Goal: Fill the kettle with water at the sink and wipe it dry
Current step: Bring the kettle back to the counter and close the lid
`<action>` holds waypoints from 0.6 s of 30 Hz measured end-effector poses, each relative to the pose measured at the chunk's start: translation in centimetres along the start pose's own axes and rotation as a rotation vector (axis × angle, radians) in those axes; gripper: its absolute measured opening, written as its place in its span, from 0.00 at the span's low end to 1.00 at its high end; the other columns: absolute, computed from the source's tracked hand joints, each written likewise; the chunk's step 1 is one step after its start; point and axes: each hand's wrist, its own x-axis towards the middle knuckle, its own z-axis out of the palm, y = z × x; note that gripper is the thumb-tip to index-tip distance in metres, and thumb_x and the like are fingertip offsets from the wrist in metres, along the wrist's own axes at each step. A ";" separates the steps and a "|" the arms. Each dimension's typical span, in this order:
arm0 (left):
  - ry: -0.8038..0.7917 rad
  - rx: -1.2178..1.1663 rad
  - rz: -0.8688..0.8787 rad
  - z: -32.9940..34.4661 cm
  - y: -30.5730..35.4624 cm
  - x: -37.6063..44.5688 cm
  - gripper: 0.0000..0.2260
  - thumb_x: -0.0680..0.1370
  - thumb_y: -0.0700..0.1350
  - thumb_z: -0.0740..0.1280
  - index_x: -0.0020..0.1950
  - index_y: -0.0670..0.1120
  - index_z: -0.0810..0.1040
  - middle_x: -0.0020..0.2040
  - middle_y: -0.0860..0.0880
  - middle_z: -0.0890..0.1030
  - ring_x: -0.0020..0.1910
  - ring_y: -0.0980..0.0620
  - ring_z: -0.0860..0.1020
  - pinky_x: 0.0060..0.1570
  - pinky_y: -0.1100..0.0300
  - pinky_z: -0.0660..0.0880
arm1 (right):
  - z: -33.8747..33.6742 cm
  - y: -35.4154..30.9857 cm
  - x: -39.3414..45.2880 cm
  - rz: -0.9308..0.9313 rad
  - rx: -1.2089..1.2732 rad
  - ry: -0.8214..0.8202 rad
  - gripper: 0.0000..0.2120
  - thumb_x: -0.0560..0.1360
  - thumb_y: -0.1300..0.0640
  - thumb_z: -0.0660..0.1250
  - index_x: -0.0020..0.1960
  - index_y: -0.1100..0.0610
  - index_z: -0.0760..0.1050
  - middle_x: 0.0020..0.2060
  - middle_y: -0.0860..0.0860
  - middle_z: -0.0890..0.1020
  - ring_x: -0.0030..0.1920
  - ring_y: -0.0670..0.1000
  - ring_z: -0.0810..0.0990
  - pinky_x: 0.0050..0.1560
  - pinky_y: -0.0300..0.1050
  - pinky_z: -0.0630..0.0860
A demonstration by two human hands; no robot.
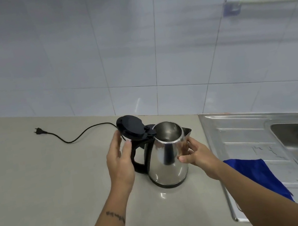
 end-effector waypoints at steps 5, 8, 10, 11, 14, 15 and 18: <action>0.022 0.037 0.067 3.2 1.5 1.5 0.18 0.79 0.47 0.61 0.68 0.47 0.76 0.60 0.51 0.82 0.62 0.52 0.79 0.59 0.63 0.74 | 0.3 -0.5 -0.1 0.036 -0.025 0.035 0.25 0.65 0.68 0.75 0.60 0.59 0.74 0.49 0.51 0.83 0.55 0.54 0.84 0.58 0.49 0.79; -0.047 0.359 0.260 5.1 1.9 1.8 0.22 0.79 0.47 0.60 0.74 0.49 0.71 0.69 0.52 0.76 0.69 0.55 0.72 0.65 0.64 0.70 | 0.4 -0.8 -0.5 0.049 -0.027 0.043 0.26 0.68 0.69 0.74 0.63 0.60 0.72 0.56 0.54 0.83 0.52 0.50 0.82 0.48 0.43 0.76; -0.194 0.662 0.388 6.6 2.3 1.8 0.25 0.80 0.48 0.60 0.77 0.47 0.66 0.76 0.51 0.68 0.75 0.54 0.65 0.74 0.55 0.63 | 0.4 -1.0 -0.7 0.051 -0.022 0.046 0.26 0.69 0.70 0.74 0.65 0.60 0.72 0.60 0.53 0.82 0.53 0.48 0.82 0.46 0.41 0.74; -0.257 0.811 0.431 7.3 2.2 1.7 0.25 0.80 0.47 0.60 0.77 0.45 0.66 0.77 0.51 0.66 0.76 0.52 0.63 0.75 0.52 0.59 | 0.4 -1.0 -0.8 0.053 -0.022 0.045 0.26 0.69 0.69 0.74 0.65 0.59 0.72 0.60 0.52 0.82 0.54 0.48 0.81 0.45 0.41 0.73; -0.394 1.137 0.482 8.9 2.2 1.5 0.22 0.79 0.47 0.59 0.73 0.44 0.67 0.76 0.49 0.66 0.76 0.48 0.61 0.75 0.47 0.55 | 0.3 -1.3 -0.9 0.055 -0.032 0.032 0.25 0.70 0.68 0.74 0.63 0.56 0.73 0.59 0.50 0.82 0.54 0.47 0.81 0.45 0.40 0.72; -0.431 1.209 0.487 9.2 2.1 1.5 0.22 0.79 0.47 0.58 0.73 0.44 0.67 0.76 0.50 0.65 0.76 0.48 0.60 0.75 0.46 0.54 | 0.2 -1.3 -0.9 0.055 -0.040 0.023 0.24 0.70 0.68 0.75 0.63 0.54 0.74 0.58 0.48 0.82 0.55 0.47 0.80 0.45 0.40 0.72; -0.542 1.325 0.480 9.3 1.5 1.6 0.25 0.80 0.48 0.58 0.76 0.46 0.63 0.78 0.51 0.62 0.79 0.49 0.54 0.77 0.45 0.48 | -0.1 -1.2 -0.6 0.051 -0.066 0.007 0.25 0.68 0.66 0.76 0.61 0.51 0.74 0.60 0.47 0.81 0.62 0.49 0.78 0.51 0.43 0.71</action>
